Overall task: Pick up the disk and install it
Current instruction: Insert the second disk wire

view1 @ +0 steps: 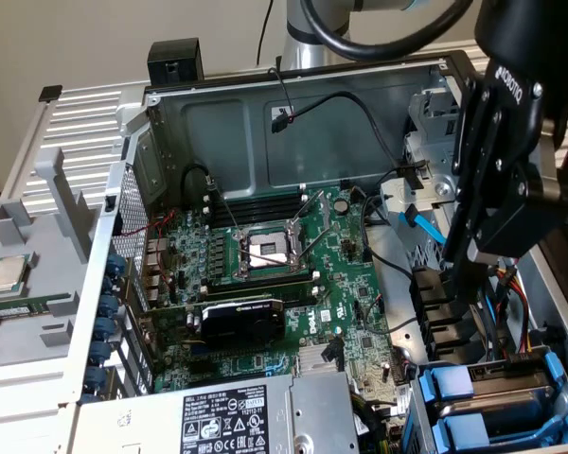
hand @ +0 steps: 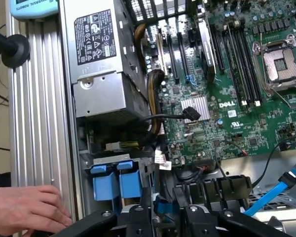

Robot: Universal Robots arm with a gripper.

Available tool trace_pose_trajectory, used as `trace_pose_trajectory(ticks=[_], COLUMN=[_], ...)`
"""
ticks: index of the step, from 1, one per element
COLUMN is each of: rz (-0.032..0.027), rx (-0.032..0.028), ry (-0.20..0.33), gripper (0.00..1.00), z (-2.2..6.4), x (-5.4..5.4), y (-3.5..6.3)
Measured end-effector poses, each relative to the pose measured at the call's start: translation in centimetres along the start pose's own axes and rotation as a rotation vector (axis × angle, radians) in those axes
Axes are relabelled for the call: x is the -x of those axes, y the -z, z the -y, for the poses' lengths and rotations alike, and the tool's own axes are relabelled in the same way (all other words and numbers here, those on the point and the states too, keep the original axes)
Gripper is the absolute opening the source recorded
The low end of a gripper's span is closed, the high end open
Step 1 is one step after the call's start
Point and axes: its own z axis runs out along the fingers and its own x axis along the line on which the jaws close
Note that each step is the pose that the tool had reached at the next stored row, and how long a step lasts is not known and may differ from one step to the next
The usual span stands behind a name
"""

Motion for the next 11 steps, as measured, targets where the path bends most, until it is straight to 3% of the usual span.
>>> trace_pose_trajectory(ticks=[4,6,8,9,11], rz=[0.0066,-0.0020,-0.0186,-0.0220,-0.0216], rx=[0.0088,0.0074,0.0025,-0.0004,-0.0039], ry=[-0.049,-0.054,-0.060,-0.062,-0.065], gripper=[0.31,0.31,0.31,0.31,0.31], z=[0.02,0.03,0.04,0.03,0.01], x=[0.04,0.04,0.06,0.07,0.10], y=[-0.17,-0.19,-0.21,-0.21,-0.26])
